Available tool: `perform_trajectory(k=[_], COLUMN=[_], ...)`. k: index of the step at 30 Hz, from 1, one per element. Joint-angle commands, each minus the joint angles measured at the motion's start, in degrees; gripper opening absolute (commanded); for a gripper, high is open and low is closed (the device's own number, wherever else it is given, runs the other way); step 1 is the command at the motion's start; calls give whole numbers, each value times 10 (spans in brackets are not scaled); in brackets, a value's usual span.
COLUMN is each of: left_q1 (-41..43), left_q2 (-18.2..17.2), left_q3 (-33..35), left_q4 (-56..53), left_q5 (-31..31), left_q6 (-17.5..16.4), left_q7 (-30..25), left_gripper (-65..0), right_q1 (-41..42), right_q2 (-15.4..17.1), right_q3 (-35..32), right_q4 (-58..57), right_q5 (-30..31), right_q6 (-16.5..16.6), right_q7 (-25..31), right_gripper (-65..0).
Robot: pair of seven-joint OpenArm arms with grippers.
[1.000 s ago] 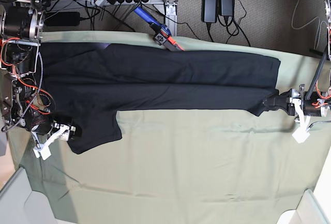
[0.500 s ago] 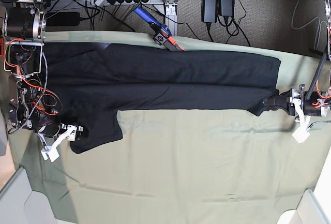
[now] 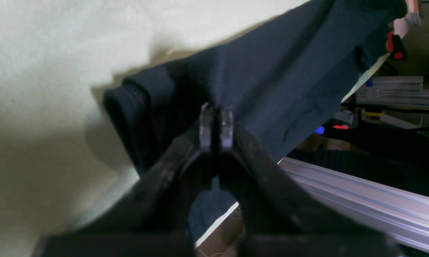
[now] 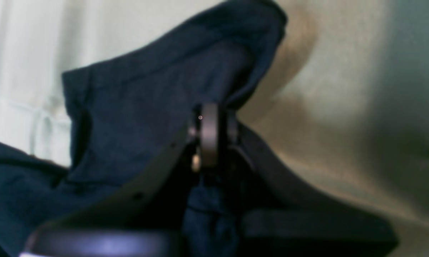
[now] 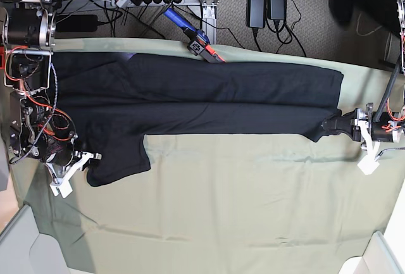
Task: Fold the T-shirt properly
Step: 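Release and regrasp the protruding sleeve end with the right gripper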
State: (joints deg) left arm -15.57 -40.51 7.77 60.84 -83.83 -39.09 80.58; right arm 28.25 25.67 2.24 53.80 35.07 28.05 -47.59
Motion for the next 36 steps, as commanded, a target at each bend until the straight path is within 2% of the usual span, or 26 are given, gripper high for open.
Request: perform_trajectory(k=[1,6,15,17,20,22,29,32,36], left_q1=[-12,2,13,13,15,16,16,16,16], left_q2=[-14,-14,-26,-27,-29,-31,-35,-35,-35], left_q3=[-5,-5,-5,-5,-5,-5,-5,-5,-5], left_q4=[7,7,7,7,7,7,7,7,7], left_q5=[-12,-12,-12,-12,-12,-12,-12,-12,-12], left_q6=[-9,-9,-9,-9,-9,-9,-9,-9,-9], left_q7=[-6,-6,-6,-6,-6,-6,-6,-6,-6], left_gripper=[-650,-650,-650,-594,-437,-361,-353,-354,-354], right_q1=[17,-4,-115,-135,-160,-175,-204,-210,-243], right_q2=[10,26,109,119,131,138,147,149,171], right_q3=[3,3,3,3,3,3,3,3,3], right_q4=[24,124,292,319,354,373,405,422,463], right_q5=[-5,-20,14,13,13,8,-56,-57,-56], right_q6=[50,52,52,52,52,51,51,51,50], right_q7=[11,9,7,7,7,11,31,28,28], right_gripper=[-650,-650,-650,-650,-650,-650,-650,-650,-650])
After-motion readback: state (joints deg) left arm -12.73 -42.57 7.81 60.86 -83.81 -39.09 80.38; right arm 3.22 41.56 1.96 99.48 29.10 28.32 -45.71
